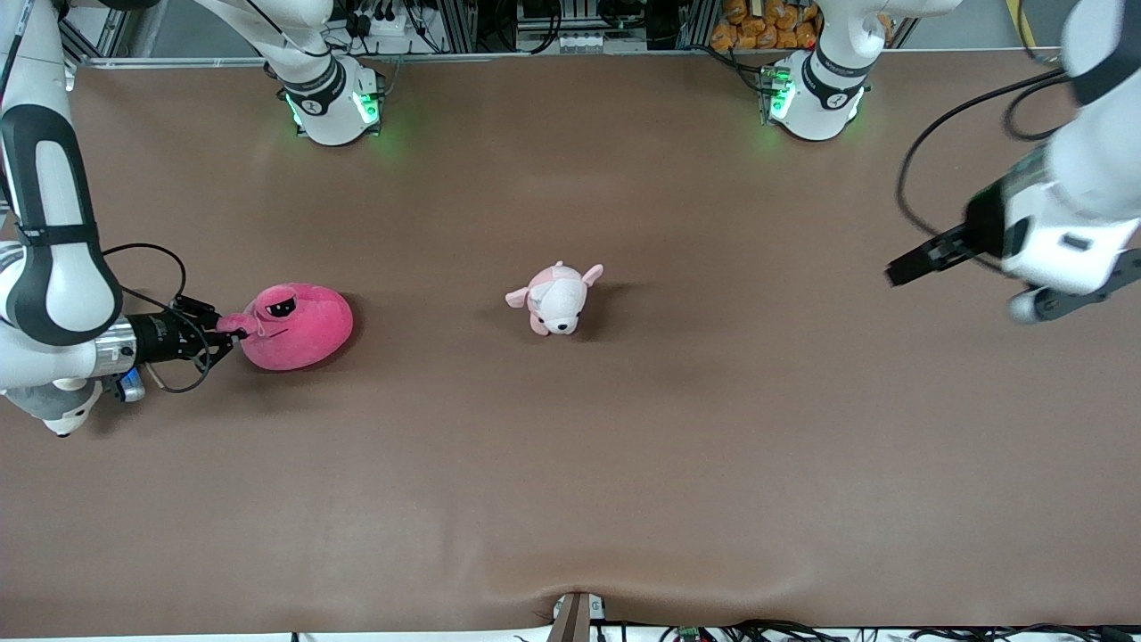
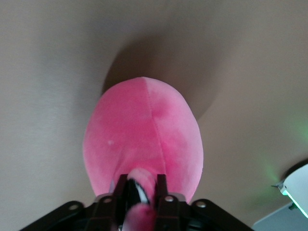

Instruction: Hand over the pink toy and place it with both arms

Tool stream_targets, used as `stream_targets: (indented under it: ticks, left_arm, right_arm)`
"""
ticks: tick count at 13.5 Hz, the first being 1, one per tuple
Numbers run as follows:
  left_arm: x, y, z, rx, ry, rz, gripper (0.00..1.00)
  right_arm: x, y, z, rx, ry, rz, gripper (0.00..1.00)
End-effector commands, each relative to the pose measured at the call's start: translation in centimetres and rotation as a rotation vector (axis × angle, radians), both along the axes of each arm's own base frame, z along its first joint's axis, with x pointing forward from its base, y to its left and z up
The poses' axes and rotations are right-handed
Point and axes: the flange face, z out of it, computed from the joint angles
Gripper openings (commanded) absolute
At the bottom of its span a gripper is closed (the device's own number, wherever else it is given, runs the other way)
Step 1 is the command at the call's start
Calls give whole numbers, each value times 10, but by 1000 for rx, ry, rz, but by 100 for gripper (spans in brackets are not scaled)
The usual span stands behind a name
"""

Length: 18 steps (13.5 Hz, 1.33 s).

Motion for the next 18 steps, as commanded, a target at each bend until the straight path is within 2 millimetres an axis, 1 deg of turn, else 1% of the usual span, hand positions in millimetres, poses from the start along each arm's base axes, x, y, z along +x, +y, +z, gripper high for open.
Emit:
stream_targets:
  ticks: [1,2,3,4,5,6,7,8,9,10,12,13,14,15,16,17,18]
  left_arm:
    - [-29,1,6,6,-32,-56,100]
    - [-31,2,7,-2,-78,-94,100]
    - [-25,4,8,-9,-115,-137,100]
    - [-25,5,6,-9,-113,-151,100]
    - [-29,13,7,-8,-109,-143,100]
    - [-34,28,15,-6,-115,-122,100]
    - [-39,32,18,-6,-112,-147,100]
    - [-49,34,19,-6,-110,-178,100]
    - [-55,34,18,-6,-105,-181,100]
    - [-61,32,20,-5,-107,-187,100]
    - [-73,33,24,-3,-109,-194,100]
    - [-80,35,18,-1,-98,-201,100]
    - [-85,38,18,17,-104,-217,100]
    - [-88,41,20,58,-107,-260,100]
    - [-89,43,21,79,-107,-287,100]
    - [-89,45,22,79,-106,-295,100]
    - [-89,50,22,76,-104,-306,100]
  right_arm:
    - [23,3,80,50,-55,43,100]
    - [33,16,121,53,-83,88,100]
    - [42,37,164,47,-139,145,100]
    - [48,54,203,41,-207,188,100]
    - [49,70,235,40,-266,234,100]
    - [37,85,268,42,-311,308,100]
    - [23,86,298,46,-381,421,100]
    - [13,84,319,23,-441,548,100]
    - [-1,88,339,15,-468,673,100]
    - [-17,100,359,31,-487,786,100]
    - [-51,130,411,-41,-550,933,100]
    - [-69,142,426,-64,-553,1006,100]
    - [-83,153,427,-65,-536,1080,100]
    - [-96,163,420,-68,-520,1142,100]
    - [-105,166,414,-82,-535,1165,100]
    - [-121,165,407,-97,-553,1171,100]
    - [-133,167,402,-116,-579,1178,100]
